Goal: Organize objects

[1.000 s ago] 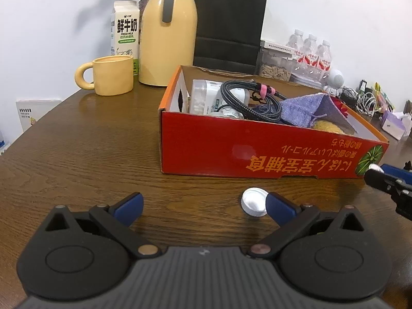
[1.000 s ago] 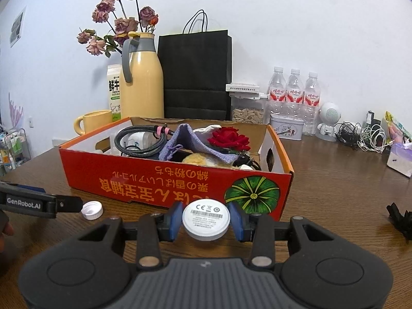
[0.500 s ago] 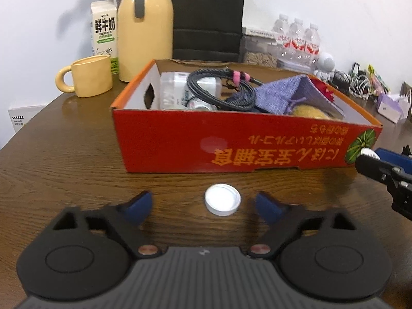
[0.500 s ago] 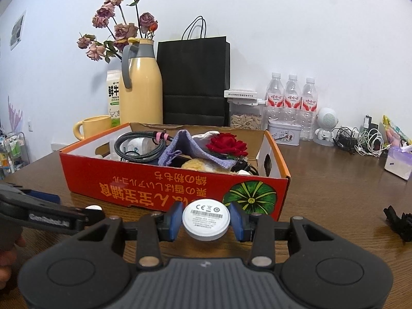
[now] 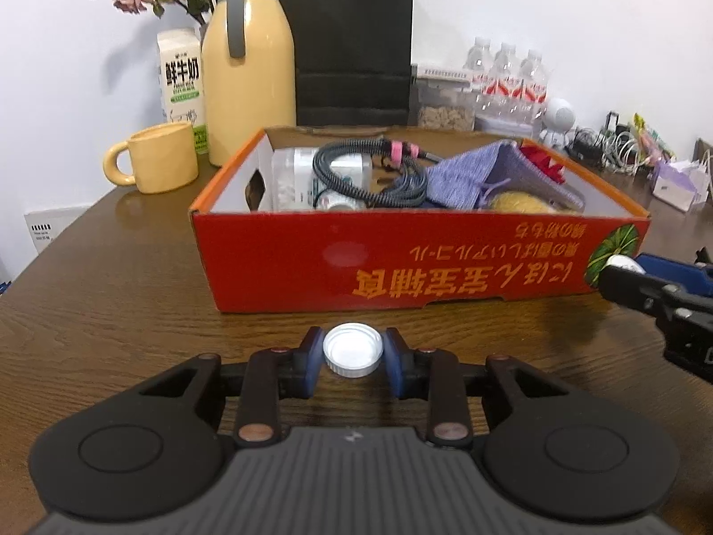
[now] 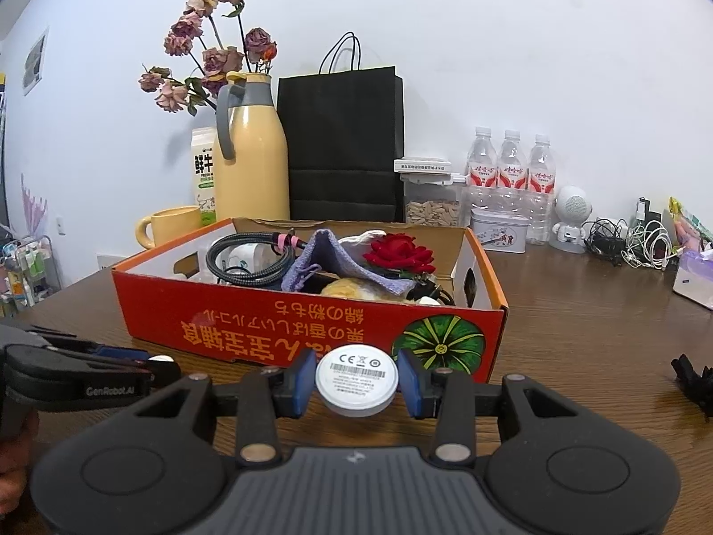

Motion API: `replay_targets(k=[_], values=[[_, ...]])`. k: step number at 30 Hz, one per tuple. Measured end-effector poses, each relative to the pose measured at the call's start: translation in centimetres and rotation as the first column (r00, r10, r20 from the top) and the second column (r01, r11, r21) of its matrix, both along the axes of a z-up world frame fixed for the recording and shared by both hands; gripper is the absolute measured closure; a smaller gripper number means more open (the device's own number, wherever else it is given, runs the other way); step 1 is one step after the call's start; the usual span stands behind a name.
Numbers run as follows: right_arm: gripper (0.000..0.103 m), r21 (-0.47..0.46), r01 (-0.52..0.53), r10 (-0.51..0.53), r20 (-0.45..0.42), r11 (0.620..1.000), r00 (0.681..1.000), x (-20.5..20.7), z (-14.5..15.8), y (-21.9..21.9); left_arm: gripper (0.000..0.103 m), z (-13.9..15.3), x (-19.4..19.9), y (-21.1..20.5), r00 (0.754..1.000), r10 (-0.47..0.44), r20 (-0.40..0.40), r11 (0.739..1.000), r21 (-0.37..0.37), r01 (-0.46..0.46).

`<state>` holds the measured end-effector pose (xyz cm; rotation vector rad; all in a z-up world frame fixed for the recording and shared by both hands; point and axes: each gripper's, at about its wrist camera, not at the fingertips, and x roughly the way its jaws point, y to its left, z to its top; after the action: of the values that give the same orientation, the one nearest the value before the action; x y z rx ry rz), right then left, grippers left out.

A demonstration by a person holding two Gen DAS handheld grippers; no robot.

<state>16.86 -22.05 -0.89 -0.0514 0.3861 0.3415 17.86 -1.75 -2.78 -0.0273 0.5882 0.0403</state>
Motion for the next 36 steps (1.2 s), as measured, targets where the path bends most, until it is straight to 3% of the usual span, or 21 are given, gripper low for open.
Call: replay_targets(k=[9,19,29,36], values=[[0.065,0.026,-0.061,0.060,0.056,0.998,0.997,-0.3,1.4,0.9,0.073,3.7,-0.7,0.6,0.993,-0.025,0.117,0.999,-0.036,0.030],[0.065,0.004,-0.076,0.076,0.118,0.997,0.990,4.2,5.0,3.8,0.073,7.3,3.5,1.3,0.976,-0.038,0.215,0.998,-0.031,0.046],[0.065,0.006,-0.019,0.019,0.096,1.000,0.995,12.6,5.7,6.0,0.073,7.0,10.4,2.3,0.977,-0.006,0.213,0.998,-0.057,0.019],[0.065,0.014,-0.018,0.018,0.046,1.000,0.999,14.7,4.0,5.8,0.073,6.0,11.7,3.0,0.980,-0.007,0.198,0.999,-0.047,0.016]])
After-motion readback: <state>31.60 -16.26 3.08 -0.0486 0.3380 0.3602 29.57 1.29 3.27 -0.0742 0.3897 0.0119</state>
